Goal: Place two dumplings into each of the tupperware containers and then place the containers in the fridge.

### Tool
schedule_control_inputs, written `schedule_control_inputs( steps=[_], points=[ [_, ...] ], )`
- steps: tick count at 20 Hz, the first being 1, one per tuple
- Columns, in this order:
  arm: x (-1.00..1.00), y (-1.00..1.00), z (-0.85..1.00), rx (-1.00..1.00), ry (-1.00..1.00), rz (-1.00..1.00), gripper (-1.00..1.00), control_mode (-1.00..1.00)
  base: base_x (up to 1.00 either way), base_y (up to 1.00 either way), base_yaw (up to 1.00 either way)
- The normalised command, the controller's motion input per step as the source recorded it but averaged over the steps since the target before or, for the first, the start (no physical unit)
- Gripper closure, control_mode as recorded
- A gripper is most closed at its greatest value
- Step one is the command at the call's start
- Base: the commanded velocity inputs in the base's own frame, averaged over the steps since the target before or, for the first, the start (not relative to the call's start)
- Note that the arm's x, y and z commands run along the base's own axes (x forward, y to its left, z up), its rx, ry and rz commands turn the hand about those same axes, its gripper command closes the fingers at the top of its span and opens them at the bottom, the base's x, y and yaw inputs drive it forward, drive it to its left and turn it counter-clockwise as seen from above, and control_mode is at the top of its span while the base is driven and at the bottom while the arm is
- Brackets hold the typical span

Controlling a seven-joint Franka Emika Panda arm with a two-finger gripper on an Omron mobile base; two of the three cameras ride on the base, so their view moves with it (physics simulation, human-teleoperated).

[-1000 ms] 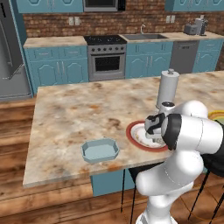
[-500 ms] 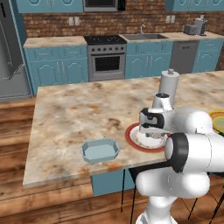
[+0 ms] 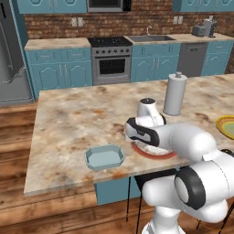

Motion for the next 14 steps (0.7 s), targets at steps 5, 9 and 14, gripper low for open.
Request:
schedule_control_inputs(
  steps=[5,9,14],
  points=[
    [0.00,1.00,0.12,0.00,0.00,0.10,1.00,-1.00,0.00,0.00,0.00],
    [0.11,0.85,0.03,0.00,0.02,0.08,1.00,-1.00,0.00,0.00,0.00],
    [0.22,0.76,0.00,0.00,0.05,0.10,1.00,-1.00,0.00,0.00,0.00]
  ],
)
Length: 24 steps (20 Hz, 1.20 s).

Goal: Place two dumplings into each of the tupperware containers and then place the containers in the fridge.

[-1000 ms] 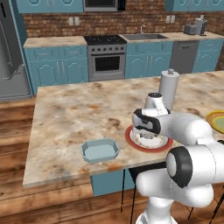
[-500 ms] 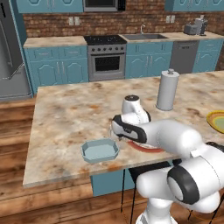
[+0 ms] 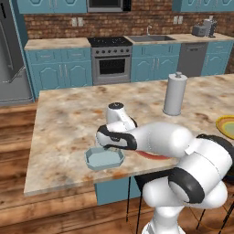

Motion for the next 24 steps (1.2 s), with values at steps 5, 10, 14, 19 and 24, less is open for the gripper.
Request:
schedule_control_inputs(
  steps=[5,10,14,19,24],
  points=[
    [-0.06,0.39,-0.03,0.01,0.05,0.05,1.00,-1.00,0.00,0.00,0.00],
    [0.00,0.03,-0.40,0.00,0.05,0.00,1.00,-1.00,0.00,0.00,0.00],
    [0.00,0.15,-0.51,0.00,0.00,0.00,1.00,-1.00,0.00,0.00,0.00],
    [-0.01,0.25,-0.03,0.00,0.04,0.00,1.00,-1.00,0.00,0.00,0.00],
    [0.00,0.32,-0.23,-0.01,0.00,0.00,-1.00,-1.00,0.00,0.00,0.00]
  ],
)
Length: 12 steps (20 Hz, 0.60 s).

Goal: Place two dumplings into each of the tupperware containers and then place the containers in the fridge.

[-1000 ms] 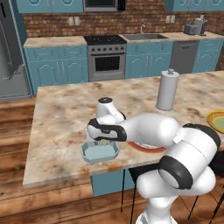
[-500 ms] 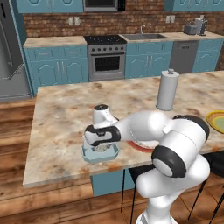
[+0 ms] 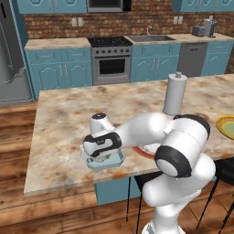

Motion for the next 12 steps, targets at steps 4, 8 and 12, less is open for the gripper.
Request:
schedule_control_inputs(
  steps=[4,8,12],
  points=[
    [0.00,0.10,-0.05,0.00,0.00,0.00,-1.00,-1.00,0.00,0.00,0.00],
    [0.01,0.00,0.00,0.00,0.00,0.00,-1.00,-1.00,0.00,0.00,0.00],
    [0.00,-0.21,0.21,0.00,0.01,0.00,-1.00,-1.00,0.00,0.00,0.00]
  ],
)
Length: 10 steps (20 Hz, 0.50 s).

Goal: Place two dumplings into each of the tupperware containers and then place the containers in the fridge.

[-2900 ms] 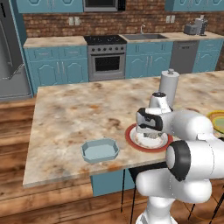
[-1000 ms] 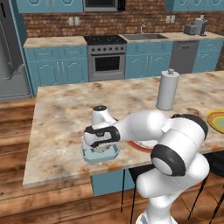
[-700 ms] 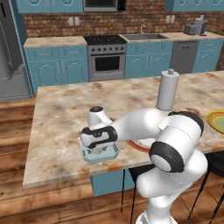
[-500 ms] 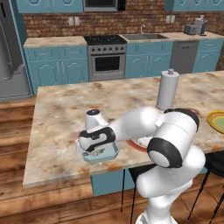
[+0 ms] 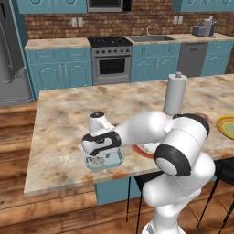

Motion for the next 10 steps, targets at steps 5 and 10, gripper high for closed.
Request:
schedule_control_inputs(
  steps=[5,10],
  points=[
    [-0.03,-0.49,0.48,0.00,0.05,-0.06,-1.00,-1.00,0.00,0.00,0.00],
    [-0.02,-0.98,0.24,0.00,0.06,-0.16,-1.00,-1.00,0.00,0.00,0.00]
  ],
)
